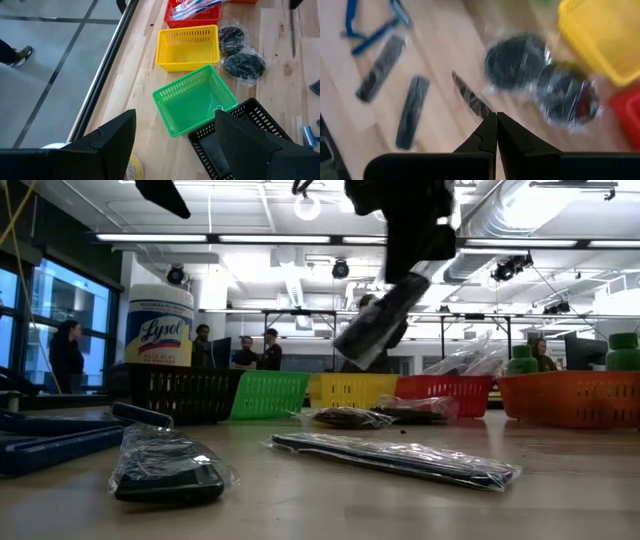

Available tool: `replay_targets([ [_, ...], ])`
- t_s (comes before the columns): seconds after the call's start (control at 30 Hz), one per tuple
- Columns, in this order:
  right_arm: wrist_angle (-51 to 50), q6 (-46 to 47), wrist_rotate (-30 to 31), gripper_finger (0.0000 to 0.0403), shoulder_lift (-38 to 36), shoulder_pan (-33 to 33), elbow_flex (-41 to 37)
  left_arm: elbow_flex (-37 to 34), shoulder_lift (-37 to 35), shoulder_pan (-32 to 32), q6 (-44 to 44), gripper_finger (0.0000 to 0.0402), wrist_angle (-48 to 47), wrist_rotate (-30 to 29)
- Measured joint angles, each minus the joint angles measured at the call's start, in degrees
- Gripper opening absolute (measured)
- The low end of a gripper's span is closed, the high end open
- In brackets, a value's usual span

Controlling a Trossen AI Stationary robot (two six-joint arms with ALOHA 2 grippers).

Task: Pick & Place Travel size toiletries
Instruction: Put the black hair comb into the yellow bin

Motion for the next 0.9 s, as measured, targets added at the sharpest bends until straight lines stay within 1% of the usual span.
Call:
replay_targets([
  [0.27,4.3,-2.9,3.3,0.0003,-1.4,-7.3,0.0,0.0,0.0,0.0,-0.3,0.0260,0.0,0.0],
  [0.53,6.7,-3.3,10.6,0.0003,-1.5,-14.3,0.0,0.0,0.0,0.0,-0.8,0.0260,0.0,0.0],
  [0.73,6.9,-3.3,16.3,0.0003,-1.5,-18.3,0.0,0.0,0.0,0.0,-0.9,0.0260,0.1,0.0],
  [0.9,10.7,-3.8,17.9,0.0003,-0.3,-20.5,0.0,0.0,0.0,0.0,-0.9,0.0260,0.1,0.0],
])
